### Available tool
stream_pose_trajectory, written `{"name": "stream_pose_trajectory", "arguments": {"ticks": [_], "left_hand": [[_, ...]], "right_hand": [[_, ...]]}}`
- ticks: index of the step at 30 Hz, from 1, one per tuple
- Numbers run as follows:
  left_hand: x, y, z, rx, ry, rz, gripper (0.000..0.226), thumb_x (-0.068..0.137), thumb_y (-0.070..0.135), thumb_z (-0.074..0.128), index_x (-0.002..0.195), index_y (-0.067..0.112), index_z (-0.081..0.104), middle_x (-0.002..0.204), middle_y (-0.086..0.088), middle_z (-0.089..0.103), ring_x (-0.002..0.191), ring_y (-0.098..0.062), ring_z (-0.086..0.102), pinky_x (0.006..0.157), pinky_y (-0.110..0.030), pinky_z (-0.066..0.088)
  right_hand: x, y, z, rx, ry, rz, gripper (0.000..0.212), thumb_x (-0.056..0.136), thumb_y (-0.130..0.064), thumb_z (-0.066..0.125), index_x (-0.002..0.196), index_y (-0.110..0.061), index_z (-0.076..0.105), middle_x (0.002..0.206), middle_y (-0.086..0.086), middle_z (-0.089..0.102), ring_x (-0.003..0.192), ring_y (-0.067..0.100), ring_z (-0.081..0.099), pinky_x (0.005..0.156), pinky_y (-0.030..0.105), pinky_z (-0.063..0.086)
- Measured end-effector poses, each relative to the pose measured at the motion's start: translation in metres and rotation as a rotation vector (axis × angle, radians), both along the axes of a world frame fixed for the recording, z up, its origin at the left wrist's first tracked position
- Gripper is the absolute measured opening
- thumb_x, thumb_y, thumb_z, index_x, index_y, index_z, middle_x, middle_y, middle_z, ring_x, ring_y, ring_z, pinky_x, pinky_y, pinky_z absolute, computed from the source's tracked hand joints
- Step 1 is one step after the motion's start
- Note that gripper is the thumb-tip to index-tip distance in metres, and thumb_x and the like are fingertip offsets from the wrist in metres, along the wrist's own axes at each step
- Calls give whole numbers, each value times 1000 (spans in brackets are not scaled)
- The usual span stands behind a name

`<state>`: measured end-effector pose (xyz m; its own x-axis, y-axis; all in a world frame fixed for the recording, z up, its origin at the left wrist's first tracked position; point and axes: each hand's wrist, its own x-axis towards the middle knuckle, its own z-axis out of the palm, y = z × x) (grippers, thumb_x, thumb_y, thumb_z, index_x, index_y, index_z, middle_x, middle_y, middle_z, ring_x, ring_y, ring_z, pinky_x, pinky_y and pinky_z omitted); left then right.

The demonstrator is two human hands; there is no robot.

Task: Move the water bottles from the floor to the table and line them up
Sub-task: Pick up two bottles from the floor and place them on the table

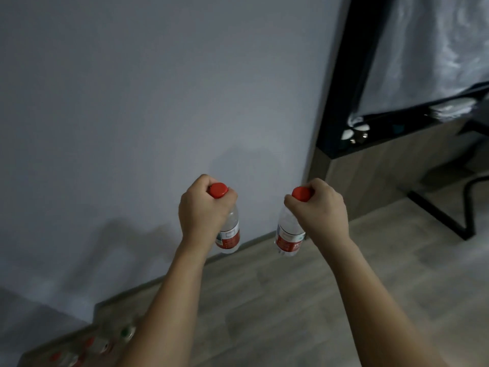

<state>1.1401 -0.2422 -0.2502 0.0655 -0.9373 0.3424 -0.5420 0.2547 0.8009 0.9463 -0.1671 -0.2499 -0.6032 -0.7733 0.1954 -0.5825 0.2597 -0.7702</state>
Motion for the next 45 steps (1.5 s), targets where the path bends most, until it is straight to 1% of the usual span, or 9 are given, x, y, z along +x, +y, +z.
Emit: {"name": "stream_pose_trajectory", "arguments": {"ticks": [6, 10, 13, 18, 22, 26, 34, 40, 45], "left_hand": [[-115, 3, 3, -12, -5, -159, 21, 65, 36, 67, 66, 21, 53, 61, 9, 59, 59, -13, 58, 51, -27, 44], [-194, 17, 3, -49, -24, -276, 24, 70, 35, 70, 65, 21, 51, 59, 8, 57, 56, -10, 55, 49, -24, 40], [-249, 32, 5, -53, 2, -361, 27, 72, 36, 71, 62, 25, 49, 58, 12, 56, 54, -7, 53, 50, -21, 37], [-340, 61, 7, -49, 10, -495, 23, 74, 36, 74, 67, 23, 56, 61, 9, 59, 59, -7, 58, 54, -25, 46], [-405, 81, 11, -49, 10, -665, 21, 77, 35, 75, 70, 22, 59, 62, 8, 61, 61, -3, 59, 53, -18, 42], [-467, 93, 11, -20, 22, -798, 22, 77, 34, 75, 71, 21, 58, 61, 10, 59, 58, -2, 57, 57, -26, 50], [-594, 95, -1, -14, 20, -1007, 24, 69, 39, 71, 68, 19, 57, 59, 11, 59, 59, -10, 58, 60, -36, 54], [-696, 79, 4, -35, 34, -1131, 25, 68, 41, 72, 66, 22, 56, 60, 11, 59, 58, -7, 57, 57, -30, 50], [-776, 75, 7, -35, 49, -1193, 24, 68, 42, 72, 67, 23, 56, 60, 13, 59, 58, -4, 57, 56, -27, 50]], "right_hand": [[-100, 45, -7, -42, 6, -197, 25, 65, -39, 64, 64, -24, 43, 57, -7, 49, 53, 9, 49, 48, 24, 30], [-168, 80, -10, -13, 37, -312, 27, 67, -39, 63, 66, -19, 46, 58, -5, 49, 54, 12, 50, 47, 26, 36], [-213, 105, -11, -7, 46, -383, 26, 66, -39, 64, 65, -21, 45, 59, -6, 49, 53, 10, 48, 47, 24, 32], [-283, 147, -10, 2, 41, -498, 24, 68, -40, 65, 71, -20, 50, 63, -6, 54, 57, 11, 54, 50, 28, 44], [-329, 178, -8, -32, 21, -620, 23, 67, -40, 64, 68, -26, 47, 62, -7, 52, 59, 11, 53, 53, 29, 42], [-370, 200, -11, -32, 30, -704, 24, 67, -41, 65, 68, -24, 48, 62, -7, 52, 58, 9, 51, 51, 27, 37], [-468, 213, -23, 17, 2, -852, 23, 64, -40, 63, 68, -20, 53, 63, -6, 56, 61, 12, 54, 52, 27, 40], [-553, 207, -11, -37, 23, -935, 23, 69, -38, 69, 68, -24, 51, 62, -8, 55, 60, 10, 54, 49, 28, 40], [-618, 201, -2, -87, 38, -979, 25, 70, -39, 70, 66, -28, 48, 61, -9, 54, 57, 5, 52, 49, 21, 31]]}}
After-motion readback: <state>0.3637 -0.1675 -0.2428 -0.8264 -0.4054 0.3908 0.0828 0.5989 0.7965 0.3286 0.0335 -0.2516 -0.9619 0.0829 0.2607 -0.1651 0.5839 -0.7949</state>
